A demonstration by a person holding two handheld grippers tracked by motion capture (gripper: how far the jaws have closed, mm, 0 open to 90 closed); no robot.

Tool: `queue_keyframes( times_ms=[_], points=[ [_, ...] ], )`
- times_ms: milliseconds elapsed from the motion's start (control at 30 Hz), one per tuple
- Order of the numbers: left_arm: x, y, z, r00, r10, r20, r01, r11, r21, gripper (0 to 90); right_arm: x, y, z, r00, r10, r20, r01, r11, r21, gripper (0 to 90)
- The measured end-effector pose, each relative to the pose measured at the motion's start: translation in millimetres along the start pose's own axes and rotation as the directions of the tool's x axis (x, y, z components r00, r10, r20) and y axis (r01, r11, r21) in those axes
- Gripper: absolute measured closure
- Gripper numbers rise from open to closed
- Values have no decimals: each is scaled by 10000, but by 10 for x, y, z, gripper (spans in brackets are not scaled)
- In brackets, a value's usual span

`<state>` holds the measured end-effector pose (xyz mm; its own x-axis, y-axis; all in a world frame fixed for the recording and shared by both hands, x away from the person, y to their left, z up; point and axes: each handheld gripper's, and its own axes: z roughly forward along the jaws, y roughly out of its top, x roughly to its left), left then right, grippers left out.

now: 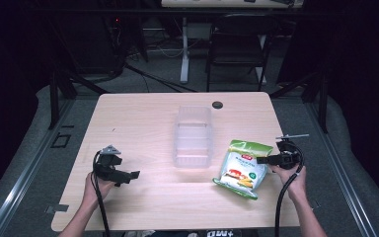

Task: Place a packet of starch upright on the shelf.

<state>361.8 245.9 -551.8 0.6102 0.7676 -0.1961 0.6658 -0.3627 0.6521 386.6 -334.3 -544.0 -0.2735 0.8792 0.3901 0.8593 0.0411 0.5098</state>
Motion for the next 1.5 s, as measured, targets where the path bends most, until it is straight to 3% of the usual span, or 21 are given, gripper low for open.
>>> queue_keyframes(
  times_ms=[100, 167, 300, 1067, 1500],
  points=[
    [8, 1, -8, 10000, -61, 36, 61, 10000, 3, 5, 9, -9, 1, 10000, -55, -18, 55, 10000, 21, 749],
    [16, -4, -17, 10000, -35, 41, 35, 10000, 0, 5, 32, -12, 17, 10000, 37, -19, -37, 10000, -73, 777],
    [16, -8, -14, 10000, -53, 27, 53, 10000, -26, 5, 52, -5, 14, 9997, -253, -49, 253, 9996, 137, 801],
    [18, -7, -14, 10000, -21, -7, 21, 10000, -12, 5, 325, 56, -135, 9923, -1239, 12, 1239, 9921, -212, 850],
    [25, -17, -22, 10000, -25, -67, 25, 10000, -10, 5, 446, 129, -278, 9877, -1512, -387, 1483, 9865, -698, 863]
  ],
)
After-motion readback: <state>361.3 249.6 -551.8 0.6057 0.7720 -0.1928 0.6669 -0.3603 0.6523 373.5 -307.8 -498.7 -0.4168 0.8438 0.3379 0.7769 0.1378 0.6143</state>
